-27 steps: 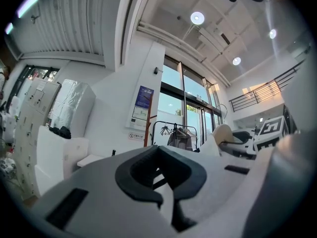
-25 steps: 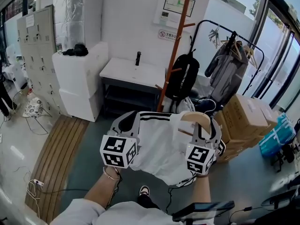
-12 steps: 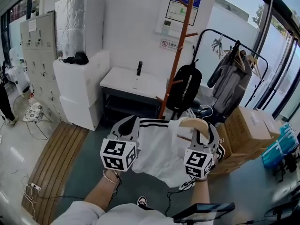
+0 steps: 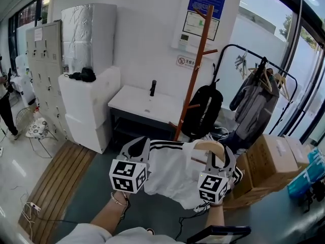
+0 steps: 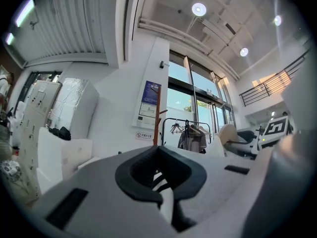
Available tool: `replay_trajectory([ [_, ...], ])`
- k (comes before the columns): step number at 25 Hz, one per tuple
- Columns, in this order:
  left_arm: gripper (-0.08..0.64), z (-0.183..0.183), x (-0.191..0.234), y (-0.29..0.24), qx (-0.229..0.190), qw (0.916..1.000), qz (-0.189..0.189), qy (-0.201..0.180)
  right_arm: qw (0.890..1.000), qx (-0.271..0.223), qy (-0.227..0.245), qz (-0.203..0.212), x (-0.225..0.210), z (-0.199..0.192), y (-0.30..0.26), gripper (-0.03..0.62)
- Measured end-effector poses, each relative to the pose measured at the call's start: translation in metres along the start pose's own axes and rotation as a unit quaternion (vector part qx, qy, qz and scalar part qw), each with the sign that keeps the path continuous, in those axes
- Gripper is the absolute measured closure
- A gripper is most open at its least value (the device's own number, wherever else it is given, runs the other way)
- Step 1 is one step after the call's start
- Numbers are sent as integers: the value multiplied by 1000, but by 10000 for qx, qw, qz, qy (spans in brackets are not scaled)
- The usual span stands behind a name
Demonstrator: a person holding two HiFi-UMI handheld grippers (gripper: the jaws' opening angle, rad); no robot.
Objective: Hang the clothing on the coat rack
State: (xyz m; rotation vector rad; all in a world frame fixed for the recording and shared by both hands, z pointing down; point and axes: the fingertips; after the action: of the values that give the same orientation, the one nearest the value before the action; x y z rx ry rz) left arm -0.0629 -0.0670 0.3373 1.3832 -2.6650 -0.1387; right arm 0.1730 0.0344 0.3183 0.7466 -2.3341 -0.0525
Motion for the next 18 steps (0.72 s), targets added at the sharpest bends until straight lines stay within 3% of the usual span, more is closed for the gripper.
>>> replay_trajectory([
  [18, 552, -17, 22, -88, 25, 9988, 487, -32, 9987, -258, -107, 419, 1, -33, -101, 405],
])
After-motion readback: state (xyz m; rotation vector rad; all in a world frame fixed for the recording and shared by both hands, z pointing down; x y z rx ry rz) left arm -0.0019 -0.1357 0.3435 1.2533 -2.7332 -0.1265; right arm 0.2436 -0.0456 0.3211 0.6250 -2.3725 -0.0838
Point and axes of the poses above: the fingertips, and each gripper's own axes: y backward along the fingers, x to its left, z out of its top, and after that the axes turned 10 degrees about -z, right-handed
